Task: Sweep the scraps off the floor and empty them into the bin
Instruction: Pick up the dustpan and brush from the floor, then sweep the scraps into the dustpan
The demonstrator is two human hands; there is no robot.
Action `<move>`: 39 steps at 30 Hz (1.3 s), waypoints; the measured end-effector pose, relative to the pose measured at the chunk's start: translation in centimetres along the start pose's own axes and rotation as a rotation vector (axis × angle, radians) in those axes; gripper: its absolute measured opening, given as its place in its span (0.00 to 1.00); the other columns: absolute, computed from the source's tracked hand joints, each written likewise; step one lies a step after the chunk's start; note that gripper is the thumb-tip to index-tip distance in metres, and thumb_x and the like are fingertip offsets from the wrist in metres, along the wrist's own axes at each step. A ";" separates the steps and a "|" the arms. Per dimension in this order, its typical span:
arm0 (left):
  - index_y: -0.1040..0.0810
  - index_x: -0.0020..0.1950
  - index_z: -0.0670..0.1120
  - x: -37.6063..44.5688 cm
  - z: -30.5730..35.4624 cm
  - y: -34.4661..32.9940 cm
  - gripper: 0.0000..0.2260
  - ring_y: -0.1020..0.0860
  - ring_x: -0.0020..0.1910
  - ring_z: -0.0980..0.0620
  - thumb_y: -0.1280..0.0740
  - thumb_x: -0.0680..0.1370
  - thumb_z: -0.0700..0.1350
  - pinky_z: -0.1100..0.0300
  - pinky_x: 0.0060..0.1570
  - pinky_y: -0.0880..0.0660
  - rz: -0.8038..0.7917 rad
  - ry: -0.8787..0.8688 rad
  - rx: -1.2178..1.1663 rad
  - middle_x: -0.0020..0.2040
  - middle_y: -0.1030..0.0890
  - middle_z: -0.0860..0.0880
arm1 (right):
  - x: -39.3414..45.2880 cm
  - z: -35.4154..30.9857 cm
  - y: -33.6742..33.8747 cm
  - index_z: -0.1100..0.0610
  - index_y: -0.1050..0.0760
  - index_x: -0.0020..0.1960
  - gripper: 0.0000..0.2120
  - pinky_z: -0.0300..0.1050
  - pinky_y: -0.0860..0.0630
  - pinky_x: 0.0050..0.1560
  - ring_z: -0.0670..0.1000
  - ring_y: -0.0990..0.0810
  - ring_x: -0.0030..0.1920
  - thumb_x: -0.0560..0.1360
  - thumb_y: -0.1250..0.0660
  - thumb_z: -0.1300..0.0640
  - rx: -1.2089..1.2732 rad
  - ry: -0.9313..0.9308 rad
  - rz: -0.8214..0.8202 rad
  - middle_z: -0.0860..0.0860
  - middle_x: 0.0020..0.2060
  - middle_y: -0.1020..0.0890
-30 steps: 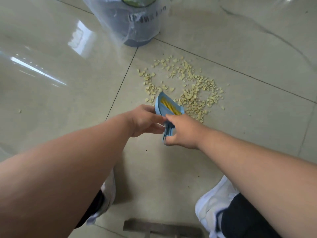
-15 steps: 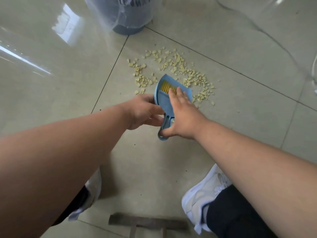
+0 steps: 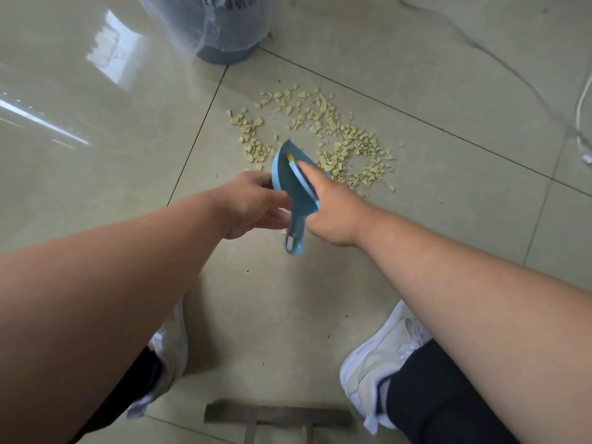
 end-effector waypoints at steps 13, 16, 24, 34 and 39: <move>0.26 0.69 0.39 0.1 2.6 4.2 0.12 0.13 0.50 0.30 0.39 0.85 0.38 0.36 0.52 0.14 0.199 0.022 -0.178 0.59 0.20 0.35 | -0.2 3.4 7.7 0.60 0.27 0.68 0.16 0.47 0.14 0.46 0.54 0.12 0.45 0.82 0.38 0.68 0.744 -0.275 0.442 0.58 0.52 0.16; 0.28 0.69 0.39 -0.3 2.6 6.2 0.13 0.13 0.40 0.35 0.38 0.84 0.37 0.50 0.32 0.15 0.277 0.046 -0.108 0.58 0.20 0.33 | -0.3 4.6 9.0 0.63 0.28 0.69 0.17 0.42 0.15 0.40 0.53 0.12 0.41 0.81 0.37 0.68 0.683 -0.311 0.564 0.60 0.48 0.15; 0.19 0.66 0.43 -0.9 1.4 13.0 0.17 0.15 0.39 0.43 0.25 0.79 0.34 0.59 0.34 0.17 0.226 0.050 0.103 0.57 0.15 0.38 | -0.6 7.4 12.5 0.51 0.24 0.43 0.08 0.52 0.14 0.49 0.49 0.12 0.39 0.74 0.34 0.64 0.508 -0.369 0.837 0.51 0.37 0.16; 0.15 0.58 0.39 -3.8 -3.6 20.3 0.09 0.12 0.36 0.47 0.27 0.79 0.30 0.57 0.42 0.14 0.290 0.251 0.272 0.56 0.14 0.30 | -1.6 10.3 13.7 0.58 0.19 0.54 0.13 0.55 0.18 0.54 0.57 0.15 0.48 0.73 0.33 0.52 -0.016 -0.480 0.825 0.59 0.45 0.14; 0.14 0.55 0.38 -3.6 -3.4 20.2 0.07 0.12 0.33 0.48 0.26 0.78 0.31 0.61 0.33 0.14 0.351 0.254 0.390 0.43 0.10 0.37 | -1.3 11.3 13.6 0.63 0.22 0.49 0.21 0.57 0.19 0.49 0.63 0.17 0.44 0.73 0.39 0.45 -0.124 -0.470 0.820 0.60 0.40 0.16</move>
Point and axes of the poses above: each hand's wrist, its own x-axis towards the middle knuckle, its own y-axis out of the back of the hand, z = x × y, the point moved 5 cm from there along x, towards the middle knuckle
